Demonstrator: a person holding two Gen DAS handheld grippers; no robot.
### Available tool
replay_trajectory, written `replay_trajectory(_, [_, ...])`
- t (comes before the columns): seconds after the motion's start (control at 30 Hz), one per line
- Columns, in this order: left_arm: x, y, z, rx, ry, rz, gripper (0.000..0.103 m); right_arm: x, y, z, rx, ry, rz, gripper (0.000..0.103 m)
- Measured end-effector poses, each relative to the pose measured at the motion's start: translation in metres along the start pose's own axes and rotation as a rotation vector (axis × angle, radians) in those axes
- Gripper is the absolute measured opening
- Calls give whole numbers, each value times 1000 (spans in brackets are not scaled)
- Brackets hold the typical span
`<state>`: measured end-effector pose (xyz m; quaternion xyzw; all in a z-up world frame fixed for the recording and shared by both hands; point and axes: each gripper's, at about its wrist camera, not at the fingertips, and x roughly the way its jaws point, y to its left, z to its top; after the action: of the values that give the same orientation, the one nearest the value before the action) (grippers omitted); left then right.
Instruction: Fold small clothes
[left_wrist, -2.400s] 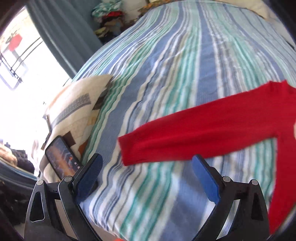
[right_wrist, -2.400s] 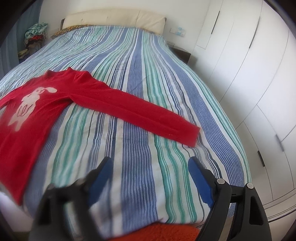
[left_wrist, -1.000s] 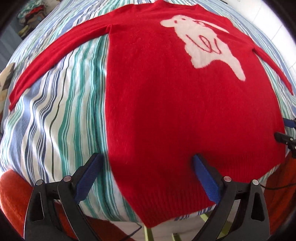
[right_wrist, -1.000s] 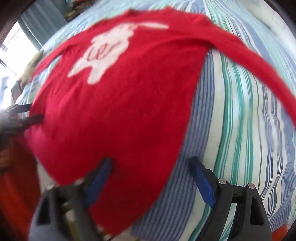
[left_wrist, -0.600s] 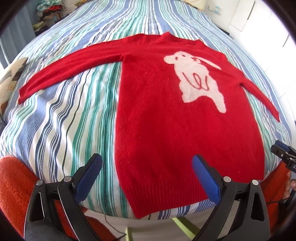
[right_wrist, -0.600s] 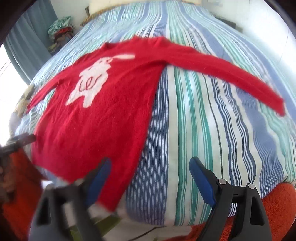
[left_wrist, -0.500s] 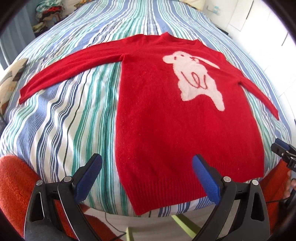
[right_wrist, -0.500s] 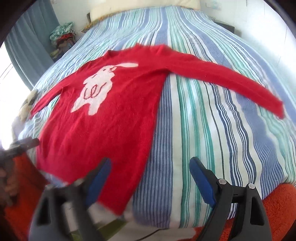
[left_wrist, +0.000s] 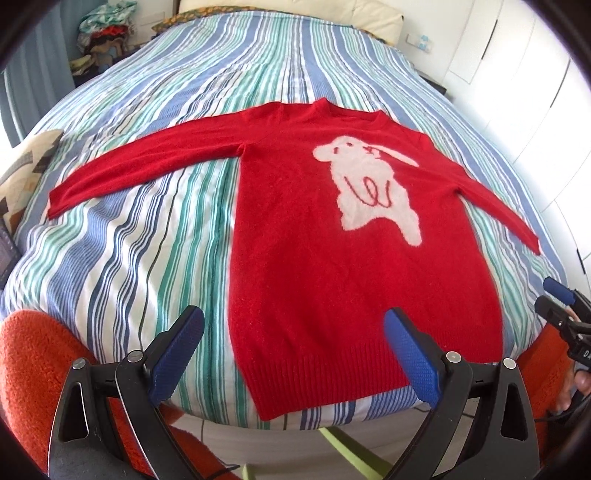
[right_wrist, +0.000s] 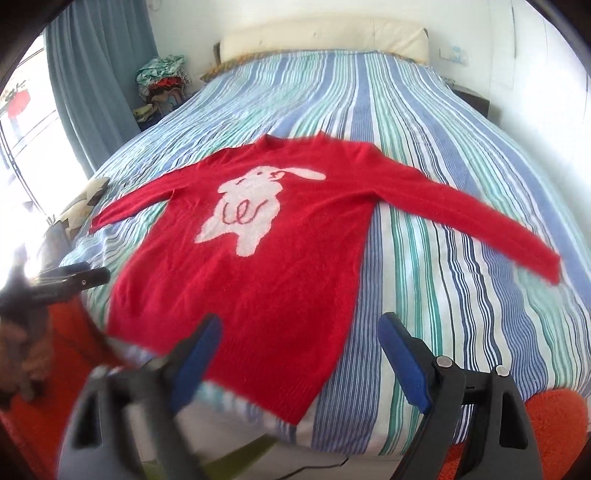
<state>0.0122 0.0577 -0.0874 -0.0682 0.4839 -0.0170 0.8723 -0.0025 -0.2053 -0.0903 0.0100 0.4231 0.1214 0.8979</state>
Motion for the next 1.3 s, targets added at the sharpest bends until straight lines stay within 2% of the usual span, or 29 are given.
replay_trajectory(0.1, [-16,-2,-1,-15,-22,20,98,11,-2,1,6,23,30,85])
replay_trajectory(0.3, [-43,-9,15,-28,-64,-21,99,8,-5,5,20,-36,75,85])
replay_trajectory(0.53, [-21,-21,44,-46,-107,-28,99,10,-9,2,50,-42,62,85])
replay_trajectory(0.7, [-6,-24,25,-83,-125,-37,99,-1,-17,3,69,-47,20,85])
replay_trajectory(0.8, [4,-27,10,-53,-121,-39,99,-7,-24,9,83,-64,9,85])
replay_trajectory(0.9, [13,-31,8,-3,-115,12,99,2,-29,12,77,-74,-18,85])
replay_trajectory(1.1, [19,-25,6,10,-141,54,99,30,-33,9,103,-29,21,85])
replay_trajectory(1.3, [26,-17,6,-3,-136,38,99,40,-37,-1,124,-8,28,85])
